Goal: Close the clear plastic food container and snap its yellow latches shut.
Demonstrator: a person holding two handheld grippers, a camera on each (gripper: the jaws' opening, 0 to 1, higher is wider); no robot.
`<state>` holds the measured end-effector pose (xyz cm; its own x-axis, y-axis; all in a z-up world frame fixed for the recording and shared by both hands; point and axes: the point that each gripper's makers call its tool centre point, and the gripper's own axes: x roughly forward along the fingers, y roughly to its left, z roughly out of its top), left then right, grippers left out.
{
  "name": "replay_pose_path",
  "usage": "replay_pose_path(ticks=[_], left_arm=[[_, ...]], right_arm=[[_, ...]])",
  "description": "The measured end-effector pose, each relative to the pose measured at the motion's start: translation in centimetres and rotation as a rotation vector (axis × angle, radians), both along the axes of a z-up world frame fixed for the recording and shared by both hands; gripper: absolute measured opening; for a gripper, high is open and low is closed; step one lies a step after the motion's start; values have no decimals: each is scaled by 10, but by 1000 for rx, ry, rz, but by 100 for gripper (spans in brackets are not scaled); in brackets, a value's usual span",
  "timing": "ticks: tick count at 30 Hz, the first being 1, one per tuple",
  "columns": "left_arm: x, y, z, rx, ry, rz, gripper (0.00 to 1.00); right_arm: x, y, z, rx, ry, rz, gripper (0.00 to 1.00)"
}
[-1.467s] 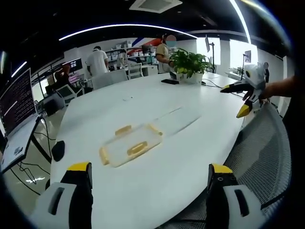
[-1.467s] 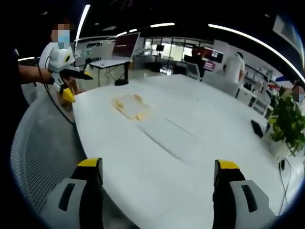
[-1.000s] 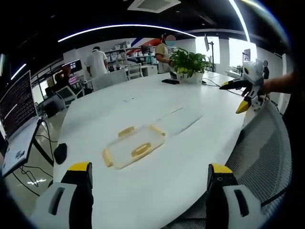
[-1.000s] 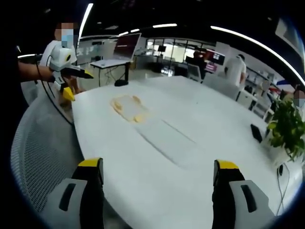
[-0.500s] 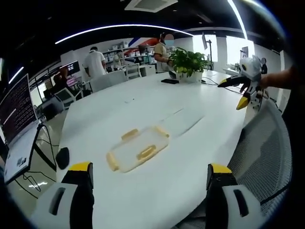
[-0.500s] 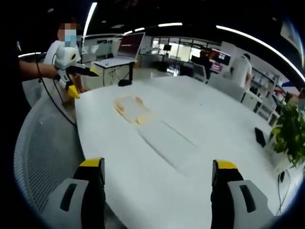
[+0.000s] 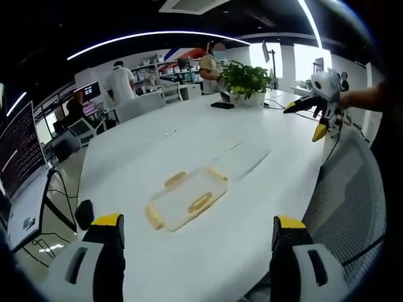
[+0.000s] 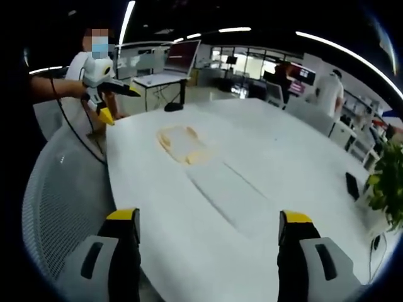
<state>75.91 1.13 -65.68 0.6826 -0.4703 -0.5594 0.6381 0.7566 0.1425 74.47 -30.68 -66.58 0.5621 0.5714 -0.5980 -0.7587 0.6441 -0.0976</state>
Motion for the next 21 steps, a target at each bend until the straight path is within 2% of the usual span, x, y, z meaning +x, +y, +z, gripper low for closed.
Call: replay_pose_path(ticks=[21], left_arm=[[17, 4, -2, 50, 23, -78, 87]], right_arm=[[19, 17, 0, -33, 27, 113, 83]])
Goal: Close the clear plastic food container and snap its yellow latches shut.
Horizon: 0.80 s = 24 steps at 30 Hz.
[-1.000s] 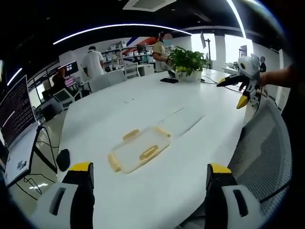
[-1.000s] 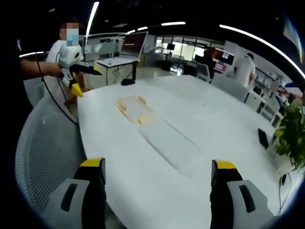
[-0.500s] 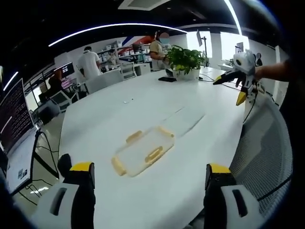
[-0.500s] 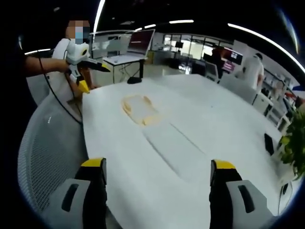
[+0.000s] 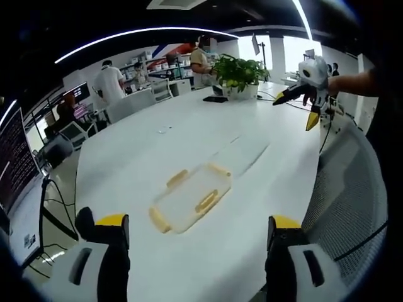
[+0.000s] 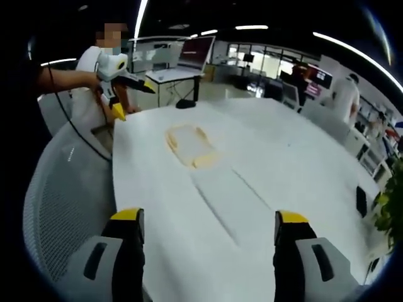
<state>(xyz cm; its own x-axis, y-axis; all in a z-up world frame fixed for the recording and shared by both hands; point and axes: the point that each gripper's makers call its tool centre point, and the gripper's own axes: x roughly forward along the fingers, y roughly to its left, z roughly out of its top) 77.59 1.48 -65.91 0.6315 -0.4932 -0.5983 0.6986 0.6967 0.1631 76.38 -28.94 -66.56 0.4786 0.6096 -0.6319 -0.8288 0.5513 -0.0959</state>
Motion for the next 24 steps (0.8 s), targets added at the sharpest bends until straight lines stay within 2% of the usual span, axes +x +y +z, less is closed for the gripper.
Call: replay_pose_path(ticks=[24], left_arm=[[29, 5, -16, 75, 33, -120, 76]], right_arm=[[23, 21, -1, -74, 3, 122, 71]])
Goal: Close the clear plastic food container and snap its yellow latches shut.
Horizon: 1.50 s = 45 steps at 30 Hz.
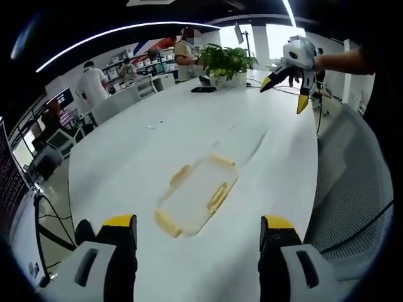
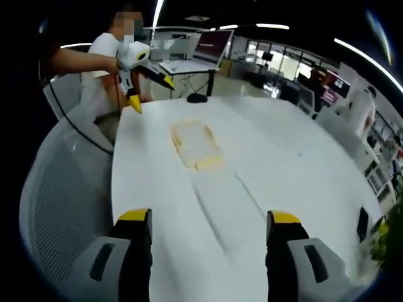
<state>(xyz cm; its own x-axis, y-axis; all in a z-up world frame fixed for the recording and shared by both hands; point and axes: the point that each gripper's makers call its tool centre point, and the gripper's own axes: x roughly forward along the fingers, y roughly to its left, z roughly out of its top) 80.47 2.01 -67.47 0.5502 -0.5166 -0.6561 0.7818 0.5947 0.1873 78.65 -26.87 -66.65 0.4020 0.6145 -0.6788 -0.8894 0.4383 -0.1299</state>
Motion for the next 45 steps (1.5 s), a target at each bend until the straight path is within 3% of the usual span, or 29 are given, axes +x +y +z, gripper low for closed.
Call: replay_pose_path(ticks=[20, 45], left_arm=[[22, 9, -18, 80, 35, -85, 64], [48, 19, -51, 178, 111, -194, 53]], right_arm=[[24, 27, -5, -60, 12, 89, 61], [45, 69, -26, -123, 72, 166, 52]])
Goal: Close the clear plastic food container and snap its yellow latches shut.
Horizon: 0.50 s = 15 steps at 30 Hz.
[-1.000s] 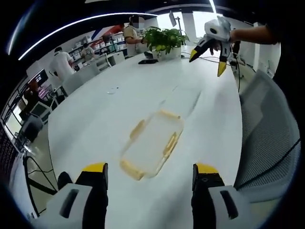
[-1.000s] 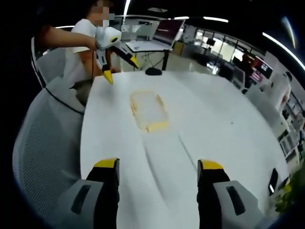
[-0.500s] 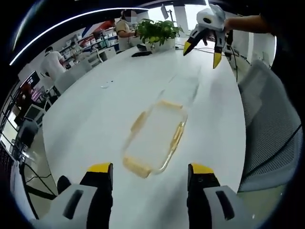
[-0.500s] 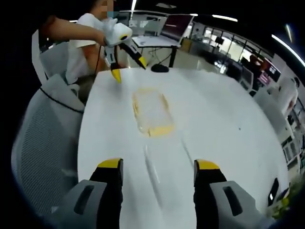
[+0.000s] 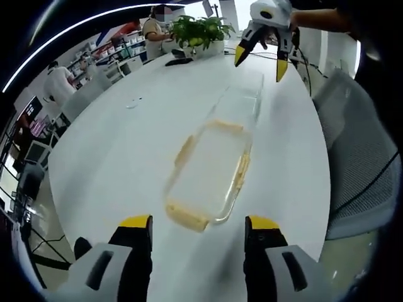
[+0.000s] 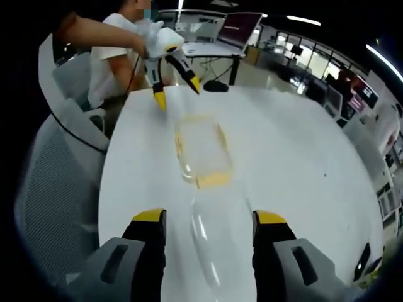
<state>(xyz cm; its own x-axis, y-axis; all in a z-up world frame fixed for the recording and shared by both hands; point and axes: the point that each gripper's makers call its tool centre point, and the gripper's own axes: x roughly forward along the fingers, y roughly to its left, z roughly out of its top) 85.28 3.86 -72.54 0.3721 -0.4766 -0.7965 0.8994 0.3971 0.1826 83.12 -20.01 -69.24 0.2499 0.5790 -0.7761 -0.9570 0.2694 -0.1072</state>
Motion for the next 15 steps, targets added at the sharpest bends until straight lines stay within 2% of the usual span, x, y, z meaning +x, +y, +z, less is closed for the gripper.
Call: replay_pose_path(ticks=[15], left_arm=[[11, 4, -14, 47, 50, -80, 49]], right_arm=[[14, 30, -10, -39, 19, 52, 49]])
